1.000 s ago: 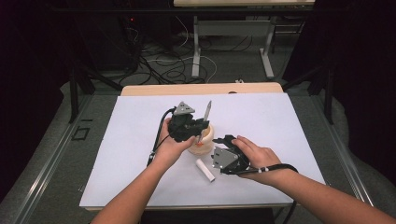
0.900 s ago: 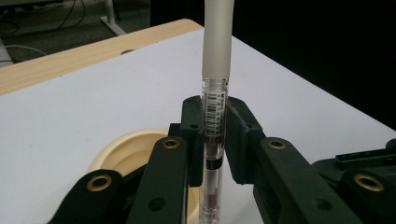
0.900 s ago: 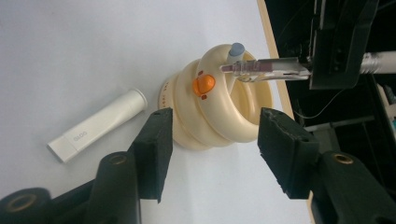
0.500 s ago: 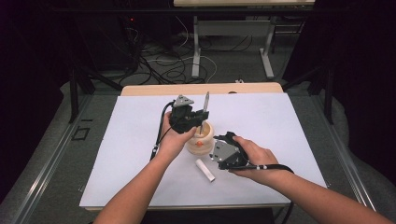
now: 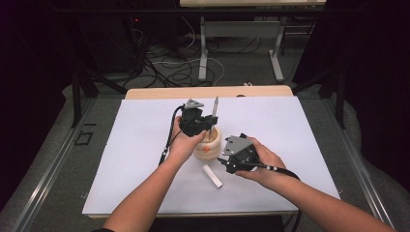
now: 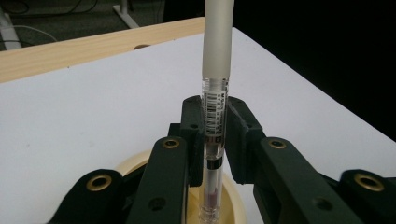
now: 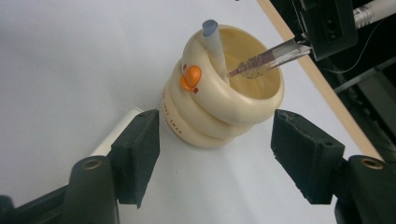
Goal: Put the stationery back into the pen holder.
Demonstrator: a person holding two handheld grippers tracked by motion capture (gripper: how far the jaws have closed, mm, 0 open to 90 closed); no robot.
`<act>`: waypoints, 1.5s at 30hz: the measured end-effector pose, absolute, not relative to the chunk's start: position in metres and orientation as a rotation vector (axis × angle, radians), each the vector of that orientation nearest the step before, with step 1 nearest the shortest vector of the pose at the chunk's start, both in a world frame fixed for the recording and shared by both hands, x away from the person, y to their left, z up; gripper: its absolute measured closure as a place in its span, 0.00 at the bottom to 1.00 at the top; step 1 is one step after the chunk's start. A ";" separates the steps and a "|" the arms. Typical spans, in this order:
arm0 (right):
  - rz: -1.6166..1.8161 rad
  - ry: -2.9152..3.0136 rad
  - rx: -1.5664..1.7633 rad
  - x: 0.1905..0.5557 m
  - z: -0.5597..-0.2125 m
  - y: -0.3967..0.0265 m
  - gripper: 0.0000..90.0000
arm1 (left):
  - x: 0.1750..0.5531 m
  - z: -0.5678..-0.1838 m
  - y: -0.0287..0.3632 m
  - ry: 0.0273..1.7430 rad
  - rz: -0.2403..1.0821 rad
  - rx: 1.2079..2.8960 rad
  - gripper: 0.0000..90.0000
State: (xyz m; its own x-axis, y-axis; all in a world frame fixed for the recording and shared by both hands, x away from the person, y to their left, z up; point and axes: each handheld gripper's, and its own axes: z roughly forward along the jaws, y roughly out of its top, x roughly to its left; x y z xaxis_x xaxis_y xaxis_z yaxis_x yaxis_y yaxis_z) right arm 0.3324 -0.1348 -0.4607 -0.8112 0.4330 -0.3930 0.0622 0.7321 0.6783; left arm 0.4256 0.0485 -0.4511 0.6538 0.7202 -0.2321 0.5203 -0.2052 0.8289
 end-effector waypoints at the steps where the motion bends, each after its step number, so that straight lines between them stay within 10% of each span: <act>1: 0.917 2.398 0.388 0.333 -0.462 -0.135 0.36 | 0.426 -0.452 0.048 0.979 0.251 1.878 0.88; 21: 0.946 2.420 0.502 0.335 -0.467 -0.138 0.34 | 0.432 -0.471 0.048 1.025 0.200 1.957 0.86; 45: 1.016 2.502 0.668 0.339 -0.469 -0.135 0.39 | 0.410 -0.455 0.075 1.000 0.288 1.874 0.46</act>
